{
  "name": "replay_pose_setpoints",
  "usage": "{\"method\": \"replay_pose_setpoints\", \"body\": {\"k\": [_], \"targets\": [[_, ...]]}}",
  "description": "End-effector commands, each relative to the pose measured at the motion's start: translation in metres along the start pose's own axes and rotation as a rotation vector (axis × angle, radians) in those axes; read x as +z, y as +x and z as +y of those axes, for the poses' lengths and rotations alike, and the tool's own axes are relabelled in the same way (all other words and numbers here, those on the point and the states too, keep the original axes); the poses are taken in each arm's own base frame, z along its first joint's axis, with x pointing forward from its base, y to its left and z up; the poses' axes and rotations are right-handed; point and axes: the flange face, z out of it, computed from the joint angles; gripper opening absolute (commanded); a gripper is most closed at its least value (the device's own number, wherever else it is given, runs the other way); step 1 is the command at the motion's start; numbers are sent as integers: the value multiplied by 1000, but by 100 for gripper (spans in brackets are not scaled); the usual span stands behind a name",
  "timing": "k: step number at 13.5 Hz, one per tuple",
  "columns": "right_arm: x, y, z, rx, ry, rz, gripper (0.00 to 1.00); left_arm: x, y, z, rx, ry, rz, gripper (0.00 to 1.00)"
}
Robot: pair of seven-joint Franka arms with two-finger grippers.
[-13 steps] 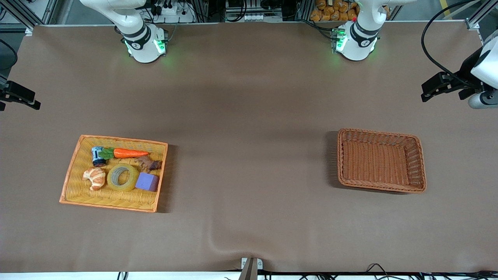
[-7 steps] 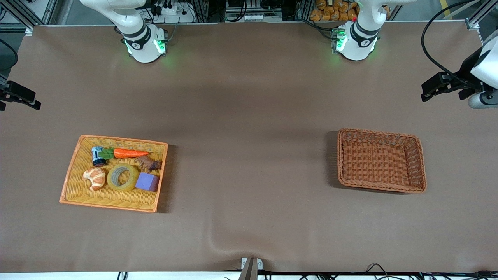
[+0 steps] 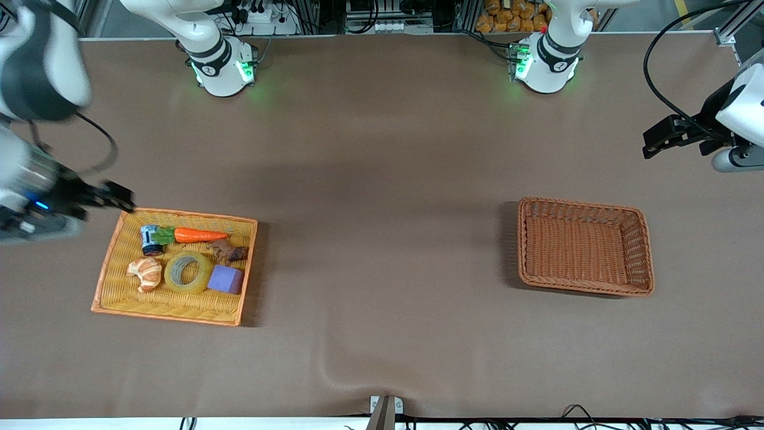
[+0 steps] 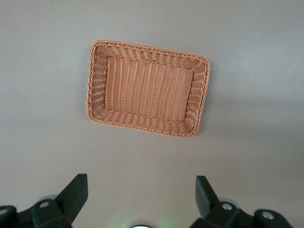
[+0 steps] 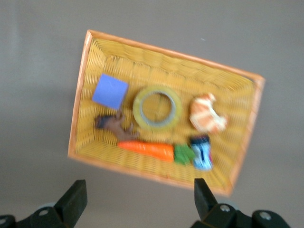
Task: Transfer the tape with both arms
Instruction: 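Reach the right gripper down into the yellow basket and grasp the tape roll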
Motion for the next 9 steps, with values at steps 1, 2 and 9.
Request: {"method": "replay_pose_setpoints", "body": {"k": [1, 2, 9], "targets": [[73, 19, -14, -84, -16, 6, 100, -1, -3, 9, 17, -23, -9, 100], [108, 28, -18, -98, -22, -2, 100, 0, -2, 11, 18, -31, -7, 100], [283, 47, -17, -225, 86, 9, 93, 12, 7, 10, 16, -35, -23, 100]]}}
